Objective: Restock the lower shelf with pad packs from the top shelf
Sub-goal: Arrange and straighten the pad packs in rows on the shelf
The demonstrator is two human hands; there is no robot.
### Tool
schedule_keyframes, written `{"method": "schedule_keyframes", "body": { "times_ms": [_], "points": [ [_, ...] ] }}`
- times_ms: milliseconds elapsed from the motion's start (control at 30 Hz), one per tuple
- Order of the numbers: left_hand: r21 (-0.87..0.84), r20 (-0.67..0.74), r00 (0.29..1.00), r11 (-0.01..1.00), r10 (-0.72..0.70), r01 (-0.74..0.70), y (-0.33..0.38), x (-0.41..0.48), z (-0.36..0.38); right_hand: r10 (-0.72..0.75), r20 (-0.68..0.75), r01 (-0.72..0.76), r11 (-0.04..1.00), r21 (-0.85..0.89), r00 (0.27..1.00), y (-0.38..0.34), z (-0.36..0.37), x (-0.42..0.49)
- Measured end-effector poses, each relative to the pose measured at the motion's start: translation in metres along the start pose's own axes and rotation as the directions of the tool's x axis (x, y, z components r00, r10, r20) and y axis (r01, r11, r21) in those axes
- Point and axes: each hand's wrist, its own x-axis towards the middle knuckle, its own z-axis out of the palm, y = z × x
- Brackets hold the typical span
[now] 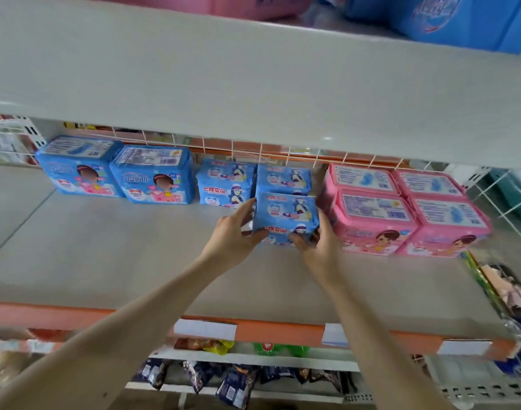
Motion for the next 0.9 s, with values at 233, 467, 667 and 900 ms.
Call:
{"method": "schedule_keyframes", "body": {
  "times_ms": [233,467,667,900],
  "points": [
    [0.039,-0.085,0.996,0.999,-0.015,0.019,0.001,0.011,0.006,0.016,0.024,-0.015,1.000,-0.005,1.000,0.004,0.002,0.014],
    [0.070,-0.108,0.994,0.998,0.013,-0.005,-0.004,0.022,0.007,0.034,-0.001,-0.034,0.998,-0.060,0.999,0.005,0.005,0.022],
    [0.086,-0.133,0.991,0.996,0.029,-0.017,-0.008,0.029,0.012,0.010,-0.052,-0.017,0.991,-0.136,0.999,0.002,0.008,0.026],
    [0.187,-0.109,0.991,0.981,0.072,-0.051,-0.006,0.020,0.007,0.024,-0.097,-0.038,0.988,-0.149,0.995,-0.006,0.011,0.014]
  ]
}}
